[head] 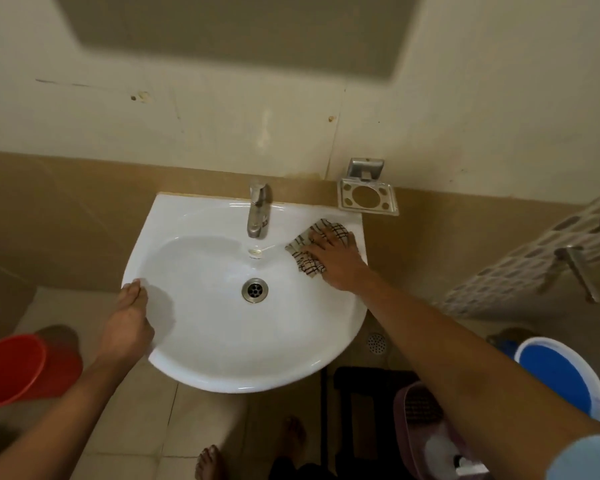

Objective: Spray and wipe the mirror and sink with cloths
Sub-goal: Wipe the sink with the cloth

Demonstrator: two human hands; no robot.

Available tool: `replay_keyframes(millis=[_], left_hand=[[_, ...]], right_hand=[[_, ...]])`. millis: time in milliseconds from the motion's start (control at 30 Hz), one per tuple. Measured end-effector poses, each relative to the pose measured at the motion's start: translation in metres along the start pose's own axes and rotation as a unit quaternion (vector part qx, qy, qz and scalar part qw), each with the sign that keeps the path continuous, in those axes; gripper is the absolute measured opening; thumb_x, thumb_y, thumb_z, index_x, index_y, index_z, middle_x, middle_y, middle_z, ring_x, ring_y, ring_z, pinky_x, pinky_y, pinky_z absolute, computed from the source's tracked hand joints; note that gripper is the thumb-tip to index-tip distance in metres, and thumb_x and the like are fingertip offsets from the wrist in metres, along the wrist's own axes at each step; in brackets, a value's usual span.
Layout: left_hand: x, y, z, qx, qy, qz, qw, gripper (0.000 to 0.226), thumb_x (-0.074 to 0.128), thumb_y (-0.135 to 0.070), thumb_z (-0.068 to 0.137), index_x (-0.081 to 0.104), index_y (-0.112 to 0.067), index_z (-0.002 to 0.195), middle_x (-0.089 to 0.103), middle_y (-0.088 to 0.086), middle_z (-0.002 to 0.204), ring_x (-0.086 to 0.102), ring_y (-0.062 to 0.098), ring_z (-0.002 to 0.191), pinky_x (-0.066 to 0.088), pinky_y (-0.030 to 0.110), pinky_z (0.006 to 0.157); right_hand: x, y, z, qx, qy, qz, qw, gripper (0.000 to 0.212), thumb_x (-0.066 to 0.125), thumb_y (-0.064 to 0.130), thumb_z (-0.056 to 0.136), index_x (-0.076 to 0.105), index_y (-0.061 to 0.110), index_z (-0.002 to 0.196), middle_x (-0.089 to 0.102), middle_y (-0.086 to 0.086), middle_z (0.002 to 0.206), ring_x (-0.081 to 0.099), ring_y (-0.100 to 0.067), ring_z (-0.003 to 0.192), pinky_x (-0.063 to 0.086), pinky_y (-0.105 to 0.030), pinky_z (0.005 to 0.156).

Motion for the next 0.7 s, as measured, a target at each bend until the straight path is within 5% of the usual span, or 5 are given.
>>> replay_keyframes(millis=[167, 300, 533, 700], left_hand=[[0.002, -0.001, 0.003, -0.004, -0.002, 0.022, 1.0, 0.071, 0.04, 0.02, 0.082, 0.023, 0.009, 0.15, 0.019, 0.021, 0.161, 0.011, 0.032, 0.152, 0.016, 0.045, 0.123], [-0.001, 0.003, 0.012, 0.001, 0.011, 0.032, 0.999, 0.072, 0.037, 0.02, 0.084, 0.016, 0.007, 0.152, 0.012, 0.019, 0.163, 0.003, 0.031, 0.153, 0.012, 0.044, 0.123], [-0.01, 0.009, 0.039, 0.038, -0.005, 0.04, 0.998, 0.071, 0.041, 0.02, 0.081, 0.02, 0.012, 0.149, 0.016, 0.028, 0.16, 0.011, 0.041, 0.15, 0.009, 0.05, 0.124], [-0.008, 0.012, 0.053, 0.085, -0.01, 0.058, 0.995, 0.066, 0.047, 0.018, 0.081, 0.027, 0.016, 0.145, 0.022, 0.034, 0.156, 0.017, 0.049, 0.146, 0.012, 0.055, 0.121]], right_hand=[[-0.008, 0.024, 0.039, -0.046, -0.019, 0.076, 0.996, 0.076, 0.056, 0.016, 0.09, 0.018, 0.029, 0.155, 0.007, 0.0, 0.167, -0.008, -0.024, 0.153, 0.001, -0.065, 0.118], [-0.002, 0.02, 0.04, -0.049, -0.042, 0.016, 0.998, 0.086, 0.058, 0.019, 0.088, 0.008, 0.033, 0.157, 0.003, 0.001, 0.167, -0.009, -0.023, 0.153, 0.002, -0.063, 0.119], [0.015, -0.012, -0.005, 0.061, -0.052, -0.016, 0.997, 0.092, 0.061, 0.027, 0.083, 0.008, 0.03, 0.157, 0.009, -0.002, 0.166, 0.0, -0.024, 0.154, 0.013, -0.06, 0.119], [0.043, -0.001, -0.059, 0.078, -0.011, -0.047, 0.996, 0.069, 0.049, 0.038, 0.091, 0.025, 0.028, 0.154, 0.009, 0.0, 0.167, -0.007, -0.023, 0.153, -0.005, -0.063, 0.118]])
Point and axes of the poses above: each hand's wrist, its own z-axis towards the middle knuckle, its own x-axis out of the palm, y = z × x, the point moved 1 cm from there along z, towards the middle knuckle
